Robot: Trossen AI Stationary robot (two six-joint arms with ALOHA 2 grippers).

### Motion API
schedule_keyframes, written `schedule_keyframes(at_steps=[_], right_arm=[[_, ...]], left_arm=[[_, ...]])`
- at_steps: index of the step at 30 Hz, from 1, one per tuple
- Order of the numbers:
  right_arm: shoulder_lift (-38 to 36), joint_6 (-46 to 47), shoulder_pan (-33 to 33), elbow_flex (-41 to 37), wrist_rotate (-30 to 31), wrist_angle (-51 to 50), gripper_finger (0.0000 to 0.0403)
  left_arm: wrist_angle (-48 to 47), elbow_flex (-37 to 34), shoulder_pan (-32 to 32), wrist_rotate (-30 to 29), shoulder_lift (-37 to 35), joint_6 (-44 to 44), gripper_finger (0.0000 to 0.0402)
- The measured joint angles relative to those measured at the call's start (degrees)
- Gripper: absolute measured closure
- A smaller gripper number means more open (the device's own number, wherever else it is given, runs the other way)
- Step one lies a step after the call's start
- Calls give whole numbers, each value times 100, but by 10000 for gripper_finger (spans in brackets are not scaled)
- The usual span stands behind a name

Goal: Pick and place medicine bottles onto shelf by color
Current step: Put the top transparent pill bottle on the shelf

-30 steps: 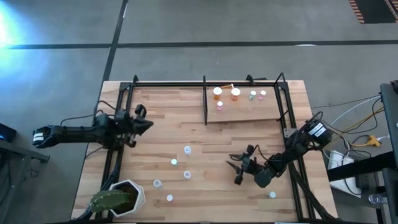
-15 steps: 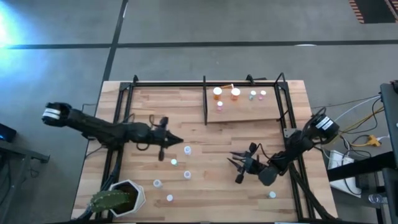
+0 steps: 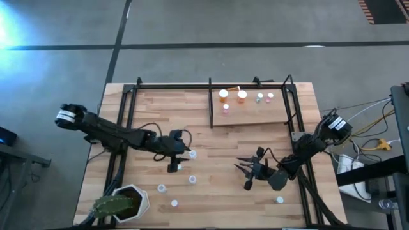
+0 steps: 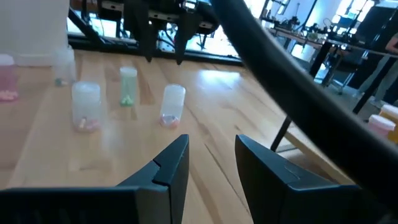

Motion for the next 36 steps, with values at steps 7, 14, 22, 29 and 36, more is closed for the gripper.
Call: schedule_keyframes(at_steps=[7, 14, 22, 29, 36], right_arm=[[66, 280, 0, -13, -29, -128, 294], [64, 111, 156, 38, -21, -123, 302], [22, -320, 615, 184, 242, -117, 303], [-89, -626, 1286, 203, 1097, -122, 303], [-87, -618, 1854, 189, 1754, -136, 303]], left_arm=[[-172, 23, 0, -143, 585, -706, 168], [615, 216, -17, -239, 1284, -713, 200], [788, 463, -17, -497, 1560, -712, 272], [1599, 458, -17, -503, 1795, -582, 288], [1981, 1099, -16, -463, 2390, -559, 286]])
